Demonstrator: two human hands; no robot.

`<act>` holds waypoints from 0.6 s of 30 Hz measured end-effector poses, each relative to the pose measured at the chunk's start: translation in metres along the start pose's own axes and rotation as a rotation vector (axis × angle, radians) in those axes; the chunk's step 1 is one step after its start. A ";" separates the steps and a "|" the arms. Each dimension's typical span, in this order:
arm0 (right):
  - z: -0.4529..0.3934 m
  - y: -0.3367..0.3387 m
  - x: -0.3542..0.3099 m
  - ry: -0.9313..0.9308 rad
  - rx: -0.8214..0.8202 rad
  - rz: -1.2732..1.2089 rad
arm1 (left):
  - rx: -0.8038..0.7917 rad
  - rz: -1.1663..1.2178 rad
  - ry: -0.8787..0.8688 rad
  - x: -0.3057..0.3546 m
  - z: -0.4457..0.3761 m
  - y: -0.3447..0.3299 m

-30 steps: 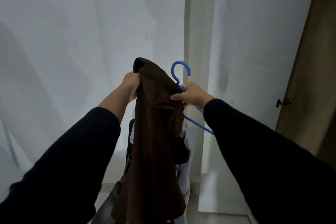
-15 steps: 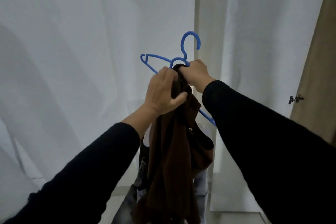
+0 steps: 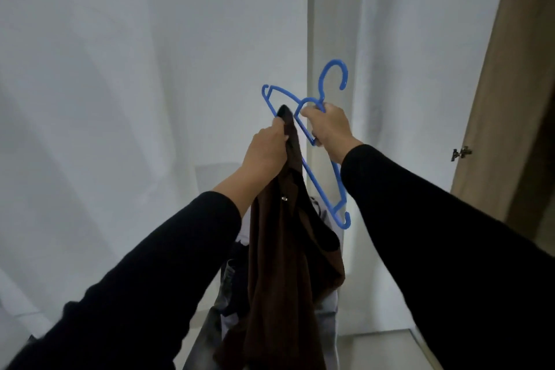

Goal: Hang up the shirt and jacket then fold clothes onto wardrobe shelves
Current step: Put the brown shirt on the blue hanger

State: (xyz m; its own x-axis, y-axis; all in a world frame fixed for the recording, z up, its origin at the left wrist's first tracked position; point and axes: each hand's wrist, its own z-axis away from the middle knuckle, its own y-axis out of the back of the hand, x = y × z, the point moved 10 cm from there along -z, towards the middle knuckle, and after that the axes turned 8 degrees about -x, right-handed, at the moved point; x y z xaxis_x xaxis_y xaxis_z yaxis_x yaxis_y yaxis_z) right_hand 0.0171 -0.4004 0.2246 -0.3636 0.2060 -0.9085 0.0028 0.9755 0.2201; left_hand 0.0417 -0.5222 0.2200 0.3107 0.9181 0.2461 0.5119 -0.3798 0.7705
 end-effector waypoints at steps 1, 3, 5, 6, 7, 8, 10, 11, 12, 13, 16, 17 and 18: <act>0.003 0.003 -0.001 0.029 0.032 -0.024 | -0.032 -0.003 0.041 -0.006 -0.004 0.000; 0.010 0.013 -0.002 0.097 0.145 -0.049 | -0.097 0.031 0.137 -0.020 -0.009 -0.004; 0.018 0.026 -0.001 0.141 0.271 -0.095 | -0.141 0.142 0.267 -0.036 -0.013 -0.009; 0.020 0.030 0.001 0.150 0.310 -0.142 | -0.152 0.205 0.332 -0.042 -0.016 -0.012; 0.023 0.032 0.002 0.158 0.332 -0.190 | -0.146 0.258 0.384 -0.047 -0.017 -0.012; 0.025 0.033 0.002 0.167 0.344 -0.230 | -0.135 0.299 0.423 -0.049 -0.018 -0.012; 0.027 0.034 -0.001 0.184 0.359 -0.309 | -0.114 0.339 0.457 -0.050 -0.023 -0.011; 0.029 0.034 -0.004 0.196 0.366 -0.347 | -0.111 0.338 0.461 -0.048 -0.026 -0.011; 0.029 0.034 -0.006 0.207 0.374 -0.374 | -0.113 0.339 0.463 -0.046 -0.028 -0.010; 0.030 0.034 -0.008 0.216 0.379 -0.391 | -0.114 0.345 0.466 -0.045 -0.031 -0.009; 0.030 0.033 -0.010 0.240 0.376 -0.403 | -0.117 0.369 0.475 -0.042 -0.039 -0.003; 0.029 0.032 -0.008 0.239 0.369 -0.395 | -0.116 0.370 0.469 -0.041 -0.043 0.000; 0.028 0.030 -0.004 0.231 0.355 -0.389 | -0.111 0.377 0.465 -0.041 -0.045 0.004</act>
State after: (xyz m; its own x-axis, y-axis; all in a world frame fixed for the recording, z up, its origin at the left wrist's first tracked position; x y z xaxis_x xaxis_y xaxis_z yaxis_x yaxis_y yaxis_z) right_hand 0.0451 -0.3700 0.2245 -0.5941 -0.1566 -0.7890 0.1264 0.9505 -0.2838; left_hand -0.0054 -0.5563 0.2395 0.0594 0.6854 0.7257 0.3399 -0.6975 0.6309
